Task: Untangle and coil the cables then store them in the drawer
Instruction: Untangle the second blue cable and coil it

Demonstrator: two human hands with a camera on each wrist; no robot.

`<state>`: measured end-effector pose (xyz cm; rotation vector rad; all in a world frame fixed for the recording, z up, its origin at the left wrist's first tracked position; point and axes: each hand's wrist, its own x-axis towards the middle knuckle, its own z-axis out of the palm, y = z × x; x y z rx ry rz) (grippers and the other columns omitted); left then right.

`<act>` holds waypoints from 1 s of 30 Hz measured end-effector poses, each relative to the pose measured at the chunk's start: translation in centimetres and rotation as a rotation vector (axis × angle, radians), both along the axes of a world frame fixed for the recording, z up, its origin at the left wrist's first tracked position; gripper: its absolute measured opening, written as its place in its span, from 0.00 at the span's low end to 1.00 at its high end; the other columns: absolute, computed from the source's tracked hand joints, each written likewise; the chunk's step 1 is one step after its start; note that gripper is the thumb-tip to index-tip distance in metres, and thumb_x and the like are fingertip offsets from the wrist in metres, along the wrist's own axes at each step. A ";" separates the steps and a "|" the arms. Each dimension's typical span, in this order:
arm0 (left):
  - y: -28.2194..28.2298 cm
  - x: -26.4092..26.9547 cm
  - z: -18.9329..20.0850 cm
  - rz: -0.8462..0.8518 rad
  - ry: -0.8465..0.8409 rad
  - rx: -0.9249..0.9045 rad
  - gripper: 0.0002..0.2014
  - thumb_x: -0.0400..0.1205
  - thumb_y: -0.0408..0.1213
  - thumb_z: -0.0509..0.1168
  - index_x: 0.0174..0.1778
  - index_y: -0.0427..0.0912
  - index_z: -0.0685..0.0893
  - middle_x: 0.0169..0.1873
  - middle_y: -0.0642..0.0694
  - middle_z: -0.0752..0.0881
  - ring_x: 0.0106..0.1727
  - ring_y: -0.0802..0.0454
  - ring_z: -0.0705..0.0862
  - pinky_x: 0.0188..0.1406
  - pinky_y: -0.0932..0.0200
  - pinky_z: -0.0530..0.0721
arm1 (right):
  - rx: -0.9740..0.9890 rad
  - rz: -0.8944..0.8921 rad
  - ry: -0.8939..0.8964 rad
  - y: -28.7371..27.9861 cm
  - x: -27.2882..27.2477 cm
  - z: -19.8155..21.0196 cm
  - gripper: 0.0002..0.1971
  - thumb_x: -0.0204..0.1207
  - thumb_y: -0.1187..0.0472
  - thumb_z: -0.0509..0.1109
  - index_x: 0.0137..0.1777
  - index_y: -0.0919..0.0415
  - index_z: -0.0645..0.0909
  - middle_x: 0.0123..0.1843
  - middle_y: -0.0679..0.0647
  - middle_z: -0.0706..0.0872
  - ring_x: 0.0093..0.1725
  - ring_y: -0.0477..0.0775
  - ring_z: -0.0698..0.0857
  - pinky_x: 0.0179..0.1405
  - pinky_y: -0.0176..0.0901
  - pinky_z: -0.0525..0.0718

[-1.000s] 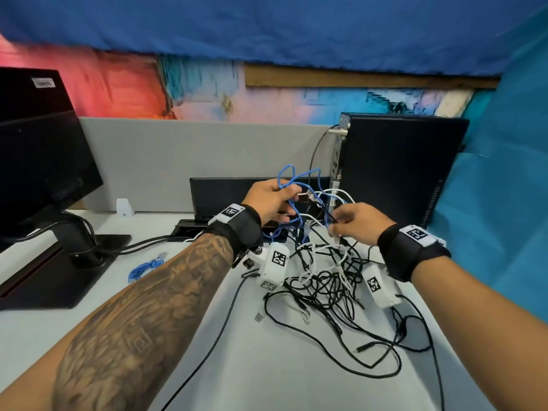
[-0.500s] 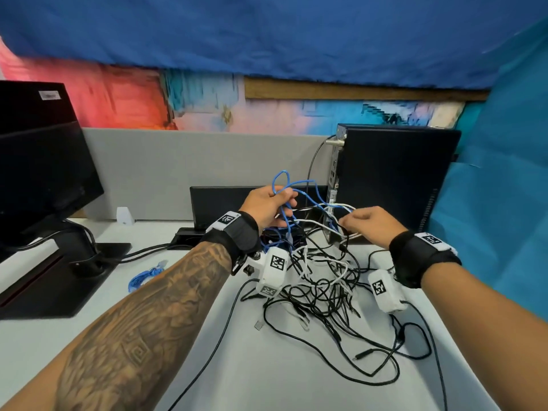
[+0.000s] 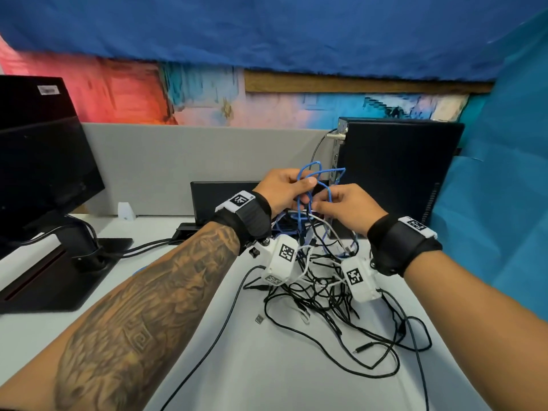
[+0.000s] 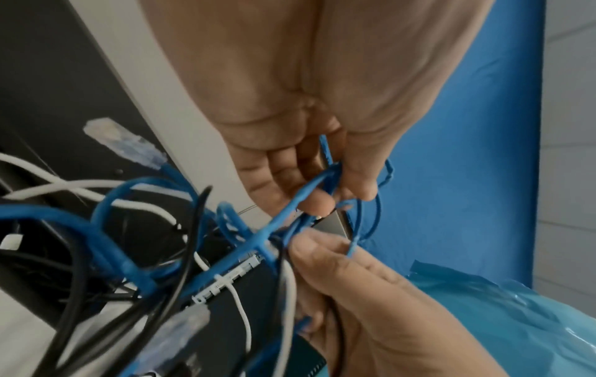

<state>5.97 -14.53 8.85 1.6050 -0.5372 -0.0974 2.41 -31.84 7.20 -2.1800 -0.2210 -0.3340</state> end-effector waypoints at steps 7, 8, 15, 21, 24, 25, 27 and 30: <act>1.3 -0.3 -1.2 -0.066 0.044 -0.137 0.10 0.86 0.27 0.63 0.58 0.43 0.86 0.38 0.47 0.90 0.38 0.53 0.91 0.37 0.60 0.88 | -0.002 0.090 -0.041 -1.4 0.0 1.0 0.05 0.75 0.54 0.81 0.46 0.52 0.91 0.43 0.48 0.93 0.44 0.41 0.88 0.56 0.44 0.84; 1.3 -0.4 -1.3 -0.069 0.047 -0.149 0.10 0.86 0.27 0.62 0.58 0.43 0.86 0.39 0.47 0.91 0.39 0.53 0.91 0.38 0.60 0.88 | -0.028 0.089 -0.039 -1.4 0.0 1.2 0.05 0.74 0.52 0.82 0.47 0.50 0.91 0.43 0.45 0.93 0.44 0.40 0.88 0.56 0.42 0.84; 1.3 -0.9 -1.9 0.004 0.021 -0.148 0.09 0.86 0.30 0.65 0.59 0.45 0.84 0.43 0.44 0.88 0.40 0.52 0.89 0.39 0.61 0.87 | -0.082 0.101 0.028 -0.9 0.6 1.9 0.07 0.77 0.53 0.80 0.39 0.51 0.90 0.37 0.45 0.91 0.40 0.42 0.85 0.54 0.47 0.82; 0.2 -1.4 -3.0 0.090 -0.081 0.175 0.11 0.78 0.33 0.75 0.52 0.39 0.82 0.40 0.46 0.84 0.34 0.53 0.84 0.28 0.69 0.81 | 0.009 0.154 -0.009 0.5 0.0 3.2 0.11 0.83 0.64 0.72 0.38 0.58 0.86 0.35 0.44 0.89 0.35 0.36 0.83 0.42 0.28 0.79; -0.2 -1.6 -3.1 0.128 -0.067 0.163 0.08 0.80 0.32 0.71 0.55 0.39 0.85 0.42 0.44 0.86 0.33 0.52 0.85 0.26 0.64 0.84 | 0.022 0.086 0.018 0.1 0.3 3.1 0.09 0.84 0.62 0.71 0.45 0.66 0.86 0.42 0.57 0.87 0.42 0.47 0.82 0.46 0.39 0.79; -0.4 -1.7 -3.0 0.128 -0.045 0.160 0.07 0.80 0.32 0.70 0.54 0.40 0.85 0.42 0.43 0.87 0.36 0.49 0.87 0.29 0.59 0.86 | 0.030 0.072 0.033 0.1 0.4 3.0 0.09 0.84 0.61 0.71 0.46 0.67 0.86 0.43 0.59 0.86 0.43 0.49 0.80 0.44 0.40 0.78; -0.8 -2.0 -2.7 0.124 0.011 0.138 0.04 0.80 0.32 0.66 0.49 0.42 0.84 0.42 0.42 0.87 0.42 0.42 0.90 0.37 0.50 0.89 | 0.018 0.062 0.046 0.2 0.7 2.8 0.09 0.85 0.58 0.70 0.44 0.62 0.84 0.42 0.59 0.84 0.41 0.51 0.79 0.43 0.42 0.77; -1.2 -2.2 -2.3 0.144 0.071 0.091 0.04 0.83 0.35 0.62 0.44 0.45 0.81 0.43 0.42 0.88 0.47 0.43 0.92 0.39 0.47 0.89 | -0.039 0.056 0.021 0.4 1.0 2.9 0.12 0.85 0.57 0.70 0.43 0.64 0.84 0.38 0.55 0.83 0.35 0.45 0.78 0.40 0.39 0.76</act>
